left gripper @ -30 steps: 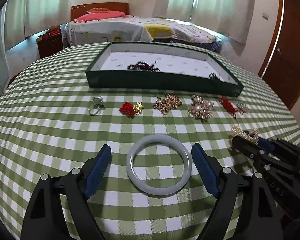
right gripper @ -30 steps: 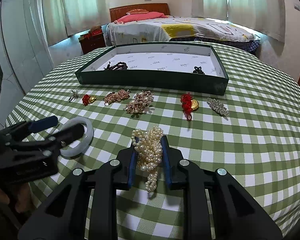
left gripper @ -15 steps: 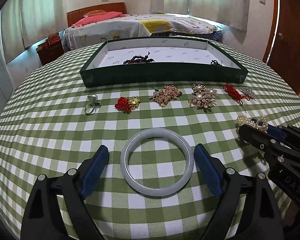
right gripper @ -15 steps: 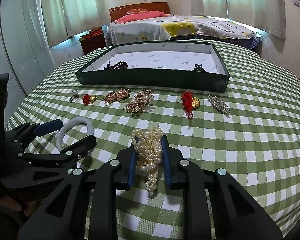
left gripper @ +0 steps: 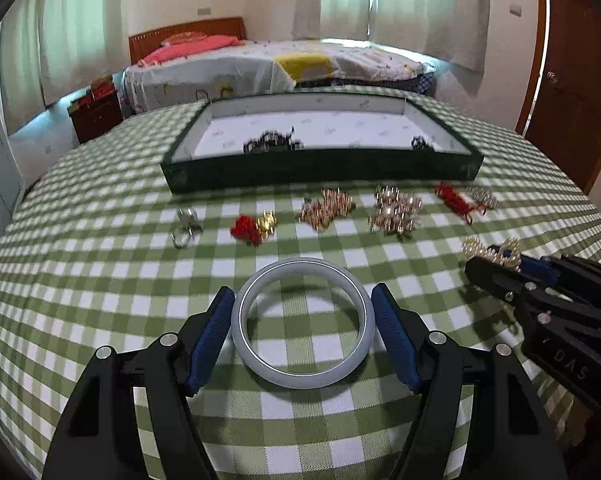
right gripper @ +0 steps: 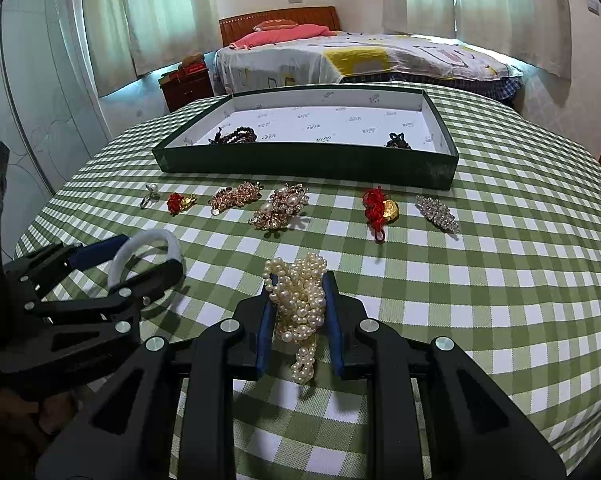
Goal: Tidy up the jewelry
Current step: 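Grasp the pale jade bangle with the left tool and lift it, then place the jade bangle in the tray with the left tool while the right tool places the pearls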
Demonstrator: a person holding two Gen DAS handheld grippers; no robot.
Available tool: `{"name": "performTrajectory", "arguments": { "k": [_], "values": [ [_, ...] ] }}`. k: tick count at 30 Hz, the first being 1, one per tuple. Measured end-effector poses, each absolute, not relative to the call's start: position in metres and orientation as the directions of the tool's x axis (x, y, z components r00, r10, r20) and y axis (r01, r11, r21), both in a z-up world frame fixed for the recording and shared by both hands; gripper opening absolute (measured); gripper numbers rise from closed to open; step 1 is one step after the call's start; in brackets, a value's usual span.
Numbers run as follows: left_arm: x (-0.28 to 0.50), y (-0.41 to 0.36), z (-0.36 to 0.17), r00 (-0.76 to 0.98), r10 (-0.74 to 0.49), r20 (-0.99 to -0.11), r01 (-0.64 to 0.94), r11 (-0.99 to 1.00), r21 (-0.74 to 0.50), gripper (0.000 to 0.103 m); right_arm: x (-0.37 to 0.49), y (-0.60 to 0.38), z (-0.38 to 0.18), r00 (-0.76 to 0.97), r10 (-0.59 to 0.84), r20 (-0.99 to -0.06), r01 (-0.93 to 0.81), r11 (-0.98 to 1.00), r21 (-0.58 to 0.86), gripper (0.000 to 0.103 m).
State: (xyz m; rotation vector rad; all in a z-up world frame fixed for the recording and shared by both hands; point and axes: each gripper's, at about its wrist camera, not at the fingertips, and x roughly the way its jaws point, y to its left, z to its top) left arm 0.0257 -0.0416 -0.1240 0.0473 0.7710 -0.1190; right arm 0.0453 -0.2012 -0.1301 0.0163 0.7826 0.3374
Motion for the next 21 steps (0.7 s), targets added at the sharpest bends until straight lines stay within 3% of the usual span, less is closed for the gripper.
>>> {"name": "performTrajectory", "arguments": {
  "k": [10,21],
  "values": [
    [0.047,-0.037,-0.088,0.764,-0.108,-0.636,0.114,0.993,-0.031,0.068,0.067,-0.21,-0.098,0.704,0.321,-0.634,-0.277,0.945,0.172,0.022],
    [0.122,-0.052,-0.058,0.799,-0.125,-0.588,0.117,0.992,-0.052,0.068,0.136,-0.205,-0.062,0.76,0.326,-0.562,-0.281,0.945,0.168,0.022]
  ]
}}
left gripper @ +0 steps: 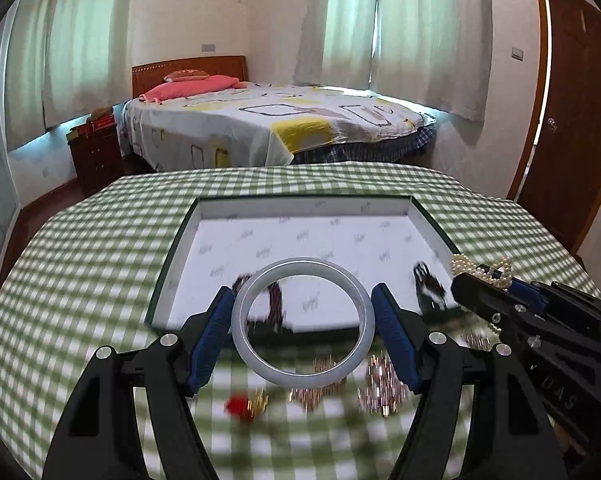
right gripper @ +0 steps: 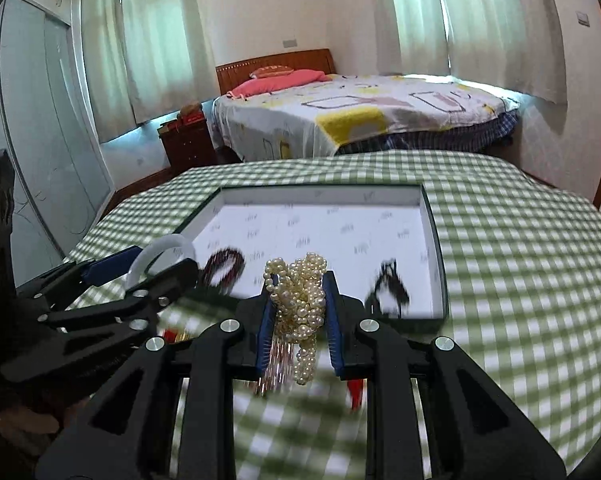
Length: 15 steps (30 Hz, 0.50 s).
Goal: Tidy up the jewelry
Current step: 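Place the jade bangle in the tray with the left tool while the right tool places the pearls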
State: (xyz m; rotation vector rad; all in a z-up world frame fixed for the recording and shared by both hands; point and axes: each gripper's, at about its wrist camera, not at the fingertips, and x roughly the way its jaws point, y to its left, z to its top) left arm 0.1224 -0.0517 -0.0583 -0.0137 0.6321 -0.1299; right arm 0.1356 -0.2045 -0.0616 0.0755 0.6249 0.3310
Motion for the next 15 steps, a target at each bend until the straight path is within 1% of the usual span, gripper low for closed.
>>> {"name": "performTrajectory", "arguments": {
  "k": [6,8,11,15],
  "values": [
    [0.162,-0.052,-0.065,0.783,-0.129,-0.609,0.086,0.991,-0.099,0.068,0.175,-0.206,-0.066,0.76,0.319,-0.566,-0.262,0.948,0.184,0.022],
    [0.171,-0.053,-0.07,0.78,-0.124,-0.614,0.081,0.992,-0.097,0.068,0.183,-0.206,-0.071,0.758,0.313,-0.573,-0.251,0.95,0.186,0.022],
    [0.18,-0.056,-0.079,0.771,-0.114,-0.627,0.078,0.993,-0.084,0.068,0.199,-0.207,-0.084,0.739,0.307,-0.6,-0.236,0.952,0.196,0.022],
    [0.194,-0.058,-0.097,0.738,-0.107,-0.666,0.073,0.994,-0.078,0.068,0.213,-0.209,-0.103,0.7,0.305,-0.646,-0.222,0.952,0.209,0.022]
  ]
}}
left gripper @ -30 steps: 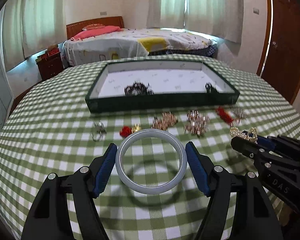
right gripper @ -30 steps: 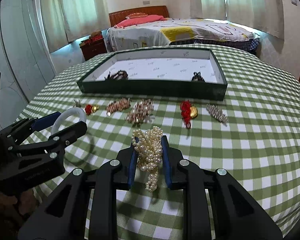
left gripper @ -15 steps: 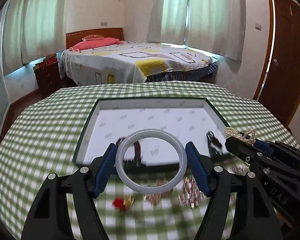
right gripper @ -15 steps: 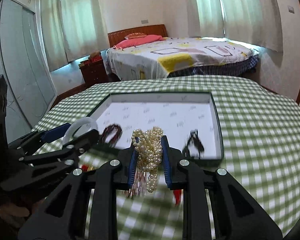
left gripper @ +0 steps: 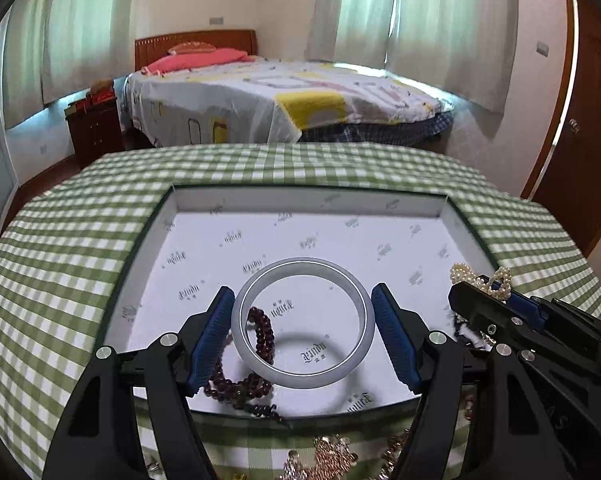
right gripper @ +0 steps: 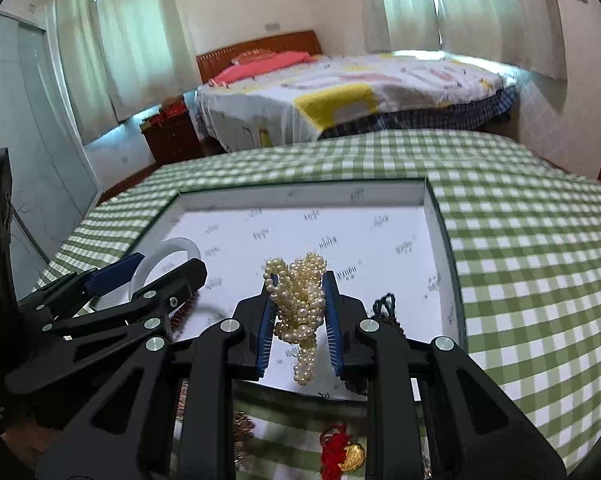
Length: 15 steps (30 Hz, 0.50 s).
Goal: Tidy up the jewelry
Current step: 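Place the jade bangle in the tray with the left tool while the right tool places the pearls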
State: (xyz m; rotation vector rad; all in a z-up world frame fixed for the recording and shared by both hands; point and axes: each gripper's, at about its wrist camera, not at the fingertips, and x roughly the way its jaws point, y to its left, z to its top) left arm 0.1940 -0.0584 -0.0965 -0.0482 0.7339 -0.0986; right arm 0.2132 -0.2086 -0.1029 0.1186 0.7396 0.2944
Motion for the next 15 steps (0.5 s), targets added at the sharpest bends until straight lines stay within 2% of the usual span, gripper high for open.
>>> {"name": "performTrajectory", "arguments": {
  "k": [9,15],
  "values": [
    [0.208,-0.061,-0.123,0.666,-0.114,-0.737,0.084,0.993,-0.078,0.068,0.229,-0.209,-0.131,0.626,0.299,-0.72,-0.211,0.954,0.213,0.023],
    [0.21,-0.065,-0.123,0.664,-0.105,-0.74,0.093,0.994,-0.057,0.069,0.232,-0.21,-0.134,0.613,0.293,-0.734,-0.203,0.956,0.212,0.025]
  ]
}}
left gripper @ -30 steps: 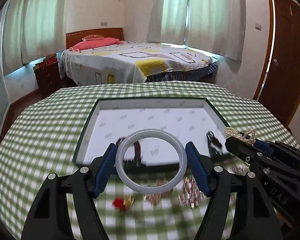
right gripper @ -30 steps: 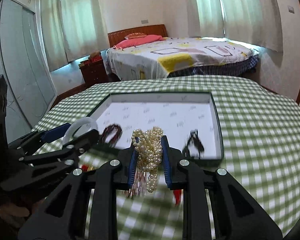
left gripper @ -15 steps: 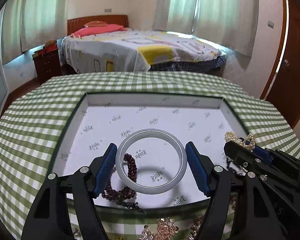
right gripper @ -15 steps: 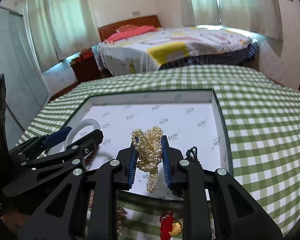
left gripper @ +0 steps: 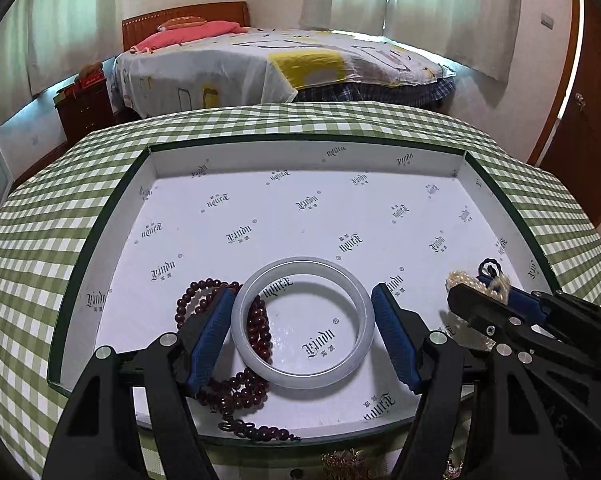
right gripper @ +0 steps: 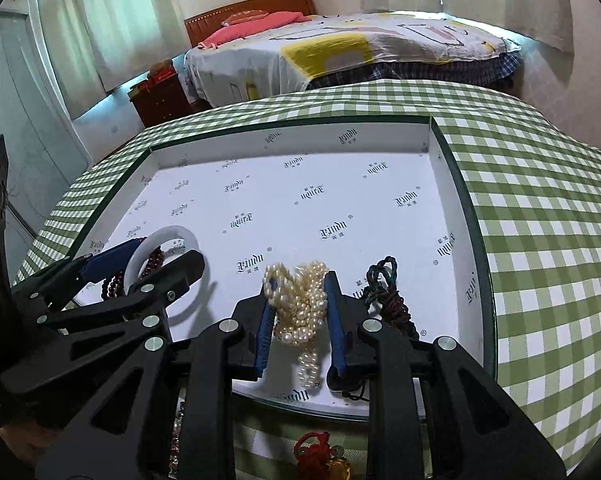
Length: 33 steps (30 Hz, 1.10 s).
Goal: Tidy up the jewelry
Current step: 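Place the jade bangle in the tray with the left tool while the right tool places the pearls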
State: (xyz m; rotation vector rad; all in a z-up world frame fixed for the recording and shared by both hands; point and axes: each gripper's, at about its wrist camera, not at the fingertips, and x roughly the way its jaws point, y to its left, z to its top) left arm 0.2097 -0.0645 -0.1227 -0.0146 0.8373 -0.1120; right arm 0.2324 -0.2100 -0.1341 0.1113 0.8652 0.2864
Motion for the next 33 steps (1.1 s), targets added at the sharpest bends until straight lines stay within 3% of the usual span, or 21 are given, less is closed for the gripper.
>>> {"name": "performTrajectory", "arguments": {
  "k": [5,11,26,33],
  "values": [
    [0.212,-0.062,-0.123,0.652,-0.119,-0.749,0.09,0.993,-0.08,0.07,0.232,-0.217,-0.133,0.621,0.289,-0.729,-0.187,0.957,0.22,0.036],
    [0.21,-0.06,-0.118,0.667,-0.145,-0.73,0.103,0.989,-0.103,0.076,0.228,-0.222,-0.125,0.642,0.276,-0.715,-0.172,0.961,0.216,0.04],
    [0.162,-0.051,-0.074,0.785,-0.131,-0.605,0.114,0.991,-0.066,0.077,0.174,-0.233,-0.096,0.712,0.234,-0.662,-0.149,0.972,0.183,0.041],
    [0.131,-0.035,-0.071,0.797,-0.098,-0.596,0.088,0.995,-0.047,0.077,0.141,-0.229,-0.097,0.703,0.235,-0.671,-0.165,0.972,0.167,0.041]
  ]
}}
